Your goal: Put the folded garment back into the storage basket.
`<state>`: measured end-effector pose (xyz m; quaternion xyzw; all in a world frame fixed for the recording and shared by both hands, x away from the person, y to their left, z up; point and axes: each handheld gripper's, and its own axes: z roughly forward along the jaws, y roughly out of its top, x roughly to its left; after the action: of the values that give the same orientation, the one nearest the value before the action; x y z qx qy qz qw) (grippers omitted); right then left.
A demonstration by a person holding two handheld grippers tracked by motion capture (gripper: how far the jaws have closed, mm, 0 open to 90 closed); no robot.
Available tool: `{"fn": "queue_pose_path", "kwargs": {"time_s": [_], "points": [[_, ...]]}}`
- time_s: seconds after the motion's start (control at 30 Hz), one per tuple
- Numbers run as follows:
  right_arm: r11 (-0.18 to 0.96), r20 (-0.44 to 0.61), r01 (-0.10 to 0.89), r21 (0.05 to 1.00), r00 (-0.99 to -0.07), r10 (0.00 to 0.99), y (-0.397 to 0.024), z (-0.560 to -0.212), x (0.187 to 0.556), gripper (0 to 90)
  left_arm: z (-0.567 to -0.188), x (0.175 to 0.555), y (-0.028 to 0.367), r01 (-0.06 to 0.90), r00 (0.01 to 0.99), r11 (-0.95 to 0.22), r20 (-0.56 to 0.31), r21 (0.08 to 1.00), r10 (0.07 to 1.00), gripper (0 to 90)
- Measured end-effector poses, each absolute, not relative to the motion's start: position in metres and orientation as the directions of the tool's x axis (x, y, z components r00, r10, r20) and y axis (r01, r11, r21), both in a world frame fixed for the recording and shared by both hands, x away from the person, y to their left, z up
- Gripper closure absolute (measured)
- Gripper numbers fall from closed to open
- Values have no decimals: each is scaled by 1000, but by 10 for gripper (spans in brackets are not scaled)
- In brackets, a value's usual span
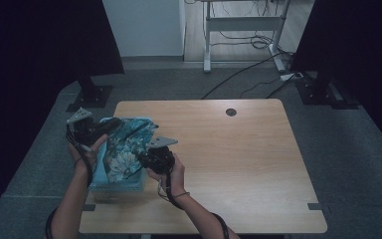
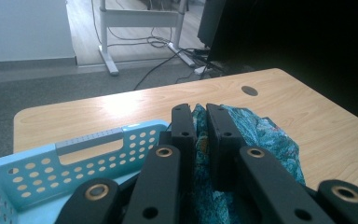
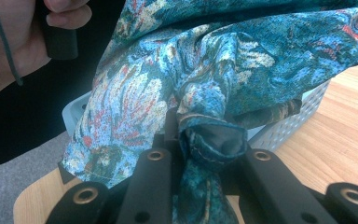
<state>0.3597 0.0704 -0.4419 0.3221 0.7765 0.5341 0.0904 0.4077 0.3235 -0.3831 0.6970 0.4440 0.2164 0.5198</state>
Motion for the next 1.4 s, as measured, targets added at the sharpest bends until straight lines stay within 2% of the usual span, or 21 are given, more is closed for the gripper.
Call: {"fn": "queue_pose_path", "kwargs": {"time_s": [0.97,1.4], "points": [[258,178,392,883,-789,589,108,-446,376,783,-391,418,356,401,480,-42,-171,915,860,823],[275,172,404,873,-781,600,121,-458,384,782,-406,428,364,429,467,-39,-184,902,865,823]]}}
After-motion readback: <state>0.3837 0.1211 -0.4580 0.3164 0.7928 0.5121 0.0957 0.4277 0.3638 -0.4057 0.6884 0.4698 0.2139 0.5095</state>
